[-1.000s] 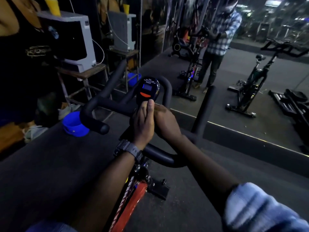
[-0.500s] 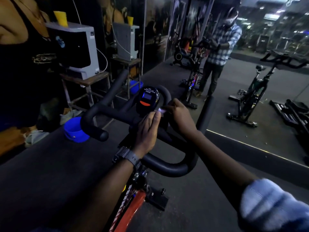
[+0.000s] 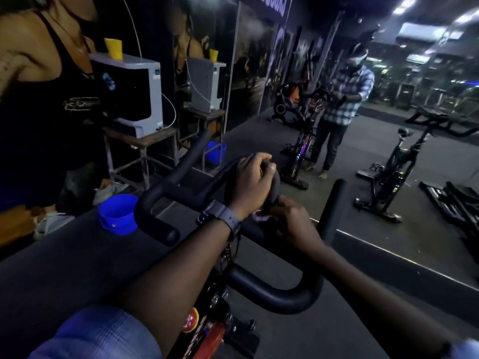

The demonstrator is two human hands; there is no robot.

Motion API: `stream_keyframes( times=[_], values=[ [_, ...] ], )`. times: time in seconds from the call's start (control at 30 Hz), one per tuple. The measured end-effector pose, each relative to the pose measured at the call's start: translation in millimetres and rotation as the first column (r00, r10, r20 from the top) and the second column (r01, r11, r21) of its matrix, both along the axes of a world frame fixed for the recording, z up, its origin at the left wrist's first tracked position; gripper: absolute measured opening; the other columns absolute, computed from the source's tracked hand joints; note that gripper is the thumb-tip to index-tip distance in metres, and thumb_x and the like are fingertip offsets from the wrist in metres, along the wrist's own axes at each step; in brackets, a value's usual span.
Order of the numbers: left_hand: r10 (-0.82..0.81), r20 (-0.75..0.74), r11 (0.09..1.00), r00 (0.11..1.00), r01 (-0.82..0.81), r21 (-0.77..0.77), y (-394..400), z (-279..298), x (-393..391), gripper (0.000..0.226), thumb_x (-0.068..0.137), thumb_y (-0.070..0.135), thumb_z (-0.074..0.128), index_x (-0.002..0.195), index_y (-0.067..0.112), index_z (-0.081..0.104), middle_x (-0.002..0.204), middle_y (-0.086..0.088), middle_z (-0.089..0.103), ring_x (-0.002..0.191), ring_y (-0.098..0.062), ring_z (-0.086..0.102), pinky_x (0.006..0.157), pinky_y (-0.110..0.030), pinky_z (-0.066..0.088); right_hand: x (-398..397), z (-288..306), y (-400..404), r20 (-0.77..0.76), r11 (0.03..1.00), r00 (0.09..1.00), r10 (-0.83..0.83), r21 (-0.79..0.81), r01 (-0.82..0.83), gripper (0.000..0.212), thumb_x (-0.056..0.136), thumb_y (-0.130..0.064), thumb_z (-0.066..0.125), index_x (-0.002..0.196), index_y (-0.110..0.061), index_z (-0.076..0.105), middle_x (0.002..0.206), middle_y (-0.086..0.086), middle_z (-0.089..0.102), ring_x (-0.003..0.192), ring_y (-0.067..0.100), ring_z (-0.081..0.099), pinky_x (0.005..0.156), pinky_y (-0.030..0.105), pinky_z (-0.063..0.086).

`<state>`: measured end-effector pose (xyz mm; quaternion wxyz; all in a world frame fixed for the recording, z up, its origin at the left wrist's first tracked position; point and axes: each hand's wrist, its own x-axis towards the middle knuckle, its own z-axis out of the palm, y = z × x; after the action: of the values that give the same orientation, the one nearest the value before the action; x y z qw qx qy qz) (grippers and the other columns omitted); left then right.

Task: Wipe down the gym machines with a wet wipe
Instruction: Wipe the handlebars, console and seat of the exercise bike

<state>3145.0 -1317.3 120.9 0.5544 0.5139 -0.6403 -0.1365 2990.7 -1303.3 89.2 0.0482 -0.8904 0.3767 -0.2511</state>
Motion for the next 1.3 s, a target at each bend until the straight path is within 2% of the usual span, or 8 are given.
stream_keyframes(
  times=[0.27,0.47,0.57,0.67,0.87,0.97,1.1,1.3],
  values=[
    [0.069,0.157,0.997,0.985,-0.072,0.011,-29.5,5.9,7.7,0.023,0.095,0.022,0.055,0.109,0.008,0.067,0.111,-0.011,0.069,0.11,-0.03,0.059,0.095,-0.04,0.046,23.7,52.2,-102.0,0.148,0.957,0.953,-0.264,-0.085,0.279,0.023,0.076,-0.019,0.056,0.09,-0.015,0.074,0.088,0.013,0.058,0.08,0.031,0.059,0.063,0.027,0.037],
    [0.119,0.445,0.985,0.888,-0.162,0.061,-42.1,1.3,22.1,0.015,0.093,0.02,0.058,0.093,0.014,0.071,0.103,-0.007,0.068,0.104,-0.03,0.06,0.091,-0.04,0.047,-12.5,14.8,-68.4,0.035,0.986,0.999,-0.031,-0.165,0.036,0.027,0.083,-0.02,0.058,0.104,-0.014,0.074,0.092,0.006,0.053,0.075,0.018,0.052,0.067,0.025,0.042],
    [0.215,0.37,0.972,0.904,-0.235,0.008,-44.2,-0.3,22.3,0.014,0.09,0.026,0.067,0.093,0.012,0.067,0.102,-0.003,0.06,0.094,-0.018,0.054,0.08,-0.029,0.04,4.1,35.0,-103.9,0.018,0.974,0.998,-0.056,-0.218,0.058,0.017,0.079,-0.021,0.066,0.088,-0.007,0.071,0.086,0.012,0.059,0.075,0.032,0.06,0.063,0.029,0.041],
    [0.274,0.26,0.96,0.926,-0.281,-0.01,-41.7,1.1,24.6,0.018,0.088,0.026,0.073,0.092,0.011,0.064,0.097,0.001,0.056,0.085,-0.011,0.048,0.071,-0.022,0.03,32.1,57.8,-138.2,0.045,0.985,0.995,-0.094,-0.142,0.1,0.038,0.08,-0.038,0.052,0.089,-0.009,0.073,0.085,0.013,0.063,0.078,0.034,0.063,0.065,0.037,0.048],
    [0.044,0.248,0.999,0.968,-0.034,-0.043,-41.1,-2.3,58.7,0.011,0.09,0.014,0.073,0.099,0.007,0.074,0.097,0.005,0.066,0.091,-0.004,0.059,0.08,0.0,0.035,-6.4,19.5,-72.8,0.043,0.978,0.998,0.05,-0.206,-0.04,0.029,0.083,-0.017,0.061,0.109,-0.018,0.073,0.095,0.005,0.06,0.083,0.023,0.053,0.072,0.029,0.043],
    [-0.065,0.202,0.996,0.977,0.075,-0.041,-45.8,-11.4,71.8,0.017,0.09,0.008,0.071,0.107,0.009,0.075,0.104,0.004,0.07,0.099,-0.001,0.062,0.088,-0.006,0.042,14.7,27.8,-91.0,0.128,0.968,0.982,-0.137,-0.193,0.161,0.022,0.077,-0.013,0.074,0.099,-0.016,0.076,0.088,0.006,0.061,0.076,0.026,0.061,0.064,0.027,0.045],
    [-0.113,0.057,0.994,0.992,0.112,0.019,-57.0,-23.7,86.9,0.014,0.09,0.015,0.07,0.103,0.012,0.073,0.101,0.003,0.073,0.093,-0.007,0.069,0.083,-0.03,0.058,64.4,58.7,-143.4,0.029,0.953,0.955,-0.297,-0.059,0.298,0.035,0.074,-0.041,0.065,0.092,-0.014,0.076,0.09,0.005,0.067,0.083,0.026,0.065,0.069,0.035,0.05],
    [-0.181,0.037,0.983,0.983,0.182,-0.026,-64.0,-34.2,106.9,0.022,0.089,0.031,0.064,0.1,0.016,0.075,0.101,0.005,0.069,0.096,-0.006,0.066,0.086,-0.028,0.054,55.8,83.1,-118.2,-0.04,0.967,0.966,-0.255,-0.014,0.255,0.022,0.08,-0.015,0.076,0.103,-0.015,0.078,0.095,0.008,0.075,0.089,0.02,0.069,0.069,0.018,0.042]
  ],
)
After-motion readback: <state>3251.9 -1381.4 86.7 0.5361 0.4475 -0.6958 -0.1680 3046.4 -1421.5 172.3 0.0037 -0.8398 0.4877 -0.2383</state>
